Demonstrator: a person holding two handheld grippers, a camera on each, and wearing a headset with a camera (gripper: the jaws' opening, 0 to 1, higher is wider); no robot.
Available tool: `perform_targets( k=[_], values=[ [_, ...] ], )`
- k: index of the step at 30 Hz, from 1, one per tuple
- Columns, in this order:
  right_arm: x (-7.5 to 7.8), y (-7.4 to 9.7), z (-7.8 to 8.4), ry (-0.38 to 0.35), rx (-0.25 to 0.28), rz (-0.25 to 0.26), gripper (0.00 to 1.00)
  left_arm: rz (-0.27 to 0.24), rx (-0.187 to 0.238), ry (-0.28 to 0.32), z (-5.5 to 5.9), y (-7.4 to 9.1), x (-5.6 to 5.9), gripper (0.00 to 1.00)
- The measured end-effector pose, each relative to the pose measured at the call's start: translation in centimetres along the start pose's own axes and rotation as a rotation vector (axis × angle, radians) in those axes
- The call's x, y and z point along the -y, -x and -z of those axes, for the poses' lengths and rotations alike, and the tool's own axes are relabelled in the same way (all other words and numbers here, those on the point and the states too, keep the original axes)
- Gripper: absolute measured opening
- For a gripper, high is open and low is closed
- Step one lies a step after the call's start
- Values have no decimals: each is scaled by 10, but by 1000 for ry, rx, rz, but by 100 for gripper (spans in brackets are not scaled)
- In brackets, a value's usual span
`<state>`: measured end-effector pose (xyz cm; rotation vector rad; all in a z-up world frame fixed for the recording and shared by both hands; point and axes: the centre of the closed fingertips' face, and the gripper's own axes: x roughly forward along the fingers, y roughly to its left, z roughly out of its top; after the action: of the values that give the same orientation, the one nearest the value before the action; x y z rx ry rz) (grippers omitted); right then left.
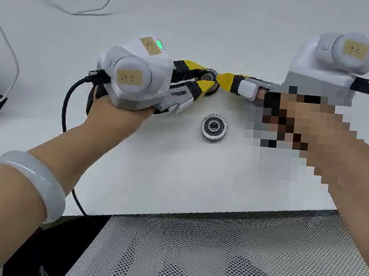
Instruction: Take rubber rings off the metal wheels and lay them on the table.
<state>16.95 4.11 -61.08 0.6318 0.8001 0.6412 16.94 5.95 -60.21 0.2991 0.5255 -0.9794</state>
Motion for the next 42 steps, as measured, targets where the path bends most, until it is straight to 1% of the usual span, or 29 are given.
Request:
perform_targets(
  k=[8, 11, 18, 22, 27, 30, 32, 33, 34, 36, 39, 42],
  values=[
    [1, -3, 4, -52, 0, -16, 12, 0, 7, 4, 0, 0, 1, 13],
    [0, -3, 4, -59, 0, -22, 13, 1, 8, 6, 0, 0, 1, 13],
    [-3, -3, 5, -94, 5, -42, 10, 4, 11, 6, 0, 0, 1, 13],
    [-5, -3, 4, -89, 5, -47, 9, 5, 11, 6, 0, 0, 1, 13],
    [-5, -1, 4, -99, 4, -49, 7, 6, 13, 6, 0, 0, 2, 13],
    [-5, -1, 5, -135, 6, -63, 7, 6, 14, 7, -1, 0, 2, 13],
    [-5, -2, 5, -140, 7, -70, 8, 6, 15, 7, 0, 0, 1, 13],
    [-6, -2, 7, -165, 5, -80, 8, 6, 15, 8, 0, 0, 1, 13],
    [-5, -2, 5, -172, 15, -82, 8, 6, 15, 8, 0, 0, 1, 13],
    [-6, -1, 6, -196, 14, -93, 8, 6, 16, 8, 0, 0, 1, 13],
    [-7, 1, 6, -202, 12, -96, 8, 7, 17, 7, 0, 0, 1, 13],
    [-7, 3, 6, -187, 12, -89, 6, 7, 16, 5, 0, 0, 1, 13]
  ],
)
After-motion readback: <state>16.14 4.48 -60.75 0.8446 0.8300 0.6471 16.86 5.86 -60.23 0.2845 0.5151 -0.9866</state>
